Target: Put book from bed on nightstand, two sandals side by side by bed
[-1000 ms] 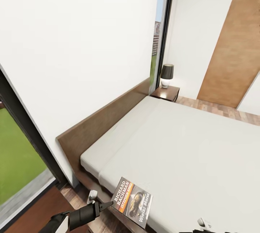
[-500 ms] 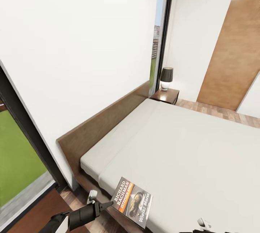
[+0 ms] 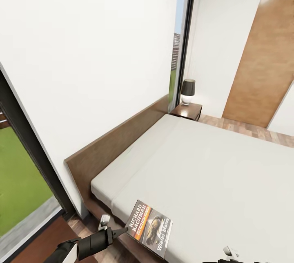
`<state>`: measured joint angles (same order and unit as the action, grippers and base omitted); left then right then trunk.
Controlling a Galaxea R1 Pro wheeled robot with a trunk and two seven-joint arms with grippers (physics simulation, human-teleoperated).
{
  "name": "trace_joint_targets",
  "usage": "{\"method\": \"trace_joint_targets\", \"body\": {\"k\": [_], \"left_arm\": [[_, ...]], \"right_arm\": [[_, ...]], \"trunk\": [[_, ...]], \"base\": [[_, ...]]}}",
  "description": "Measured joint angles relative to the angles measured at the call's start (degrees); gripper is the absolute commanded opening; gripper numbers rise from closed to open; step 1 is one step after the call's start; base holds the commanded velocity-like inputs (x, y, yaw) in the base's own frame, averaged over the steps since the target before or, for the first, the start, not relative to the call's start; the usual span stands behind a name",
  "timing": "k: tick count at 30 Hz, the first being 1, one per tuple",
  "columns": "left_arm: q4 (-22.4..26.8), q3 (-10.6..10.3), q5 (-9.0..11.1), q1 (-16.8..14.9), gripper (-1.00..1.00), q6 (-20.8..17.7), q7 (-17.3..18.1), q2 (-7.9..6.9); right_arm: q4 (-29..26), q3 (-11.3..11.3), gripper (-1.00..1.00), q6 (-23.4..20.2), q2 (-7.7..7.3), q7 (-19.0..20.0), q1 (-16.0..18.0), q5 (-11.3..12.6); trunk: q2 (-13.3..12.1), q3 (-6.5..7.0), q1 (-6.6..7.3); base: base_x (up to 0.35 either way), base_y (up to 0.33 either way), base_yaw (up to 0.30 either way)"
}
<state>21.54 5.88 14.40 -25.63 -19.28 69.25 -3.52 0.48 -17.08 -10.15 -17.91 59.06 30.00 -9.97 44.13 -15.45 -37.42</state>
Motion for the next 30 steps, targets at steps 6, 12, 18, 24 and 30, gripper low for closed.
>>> {"method": "trace_joint_targets", "body": {"k": [6,12,18,24,30], "left_arm": [[0.0,0.0,0.0,0.0,-1.0,0.0,0.0,0.0],[0.0,0.0,0.0,0.0,-1.0,0.0,0.0,0.0],[0.0,0.0,0.0,0.0,-1.0,0.0,0.0,0.0],[0.0,0.0,0.0,0.0,-1.0,0.0,0.0,0.0],[0.0,0.0,0.0,0.0,-1.0,0.0,0.0,0.0]], "right_arm": [[0.0,0.0,1.0,0.0,0.0,0.0,0.0,0.0],[0.0,0.0,1.0,0.0,0.0,0.0,0.0,0.0],[0.0,0.0,1.0,0.0,0.0,0.0,0.0,0.0],[0.0,0.0,1.0,0.0,0.0,0.0,0.0,0.0],[0.0,0.0,1.0,0.0,0.0,0.0,0.0,0.0]], "trunk": [[0.0,0.56,0.0],[0.0,1.12,0.0],[0.0,1.68,0.0],[0.0,2.24,0.0],[0.0,2.79,0.0]], "base": [[0.0,0.0,0.0],[0.0,0.0,0.0],[0.0,0.0,0.0],[0.0,0.0,0.0],[0.0,0.0,0.0]]}}
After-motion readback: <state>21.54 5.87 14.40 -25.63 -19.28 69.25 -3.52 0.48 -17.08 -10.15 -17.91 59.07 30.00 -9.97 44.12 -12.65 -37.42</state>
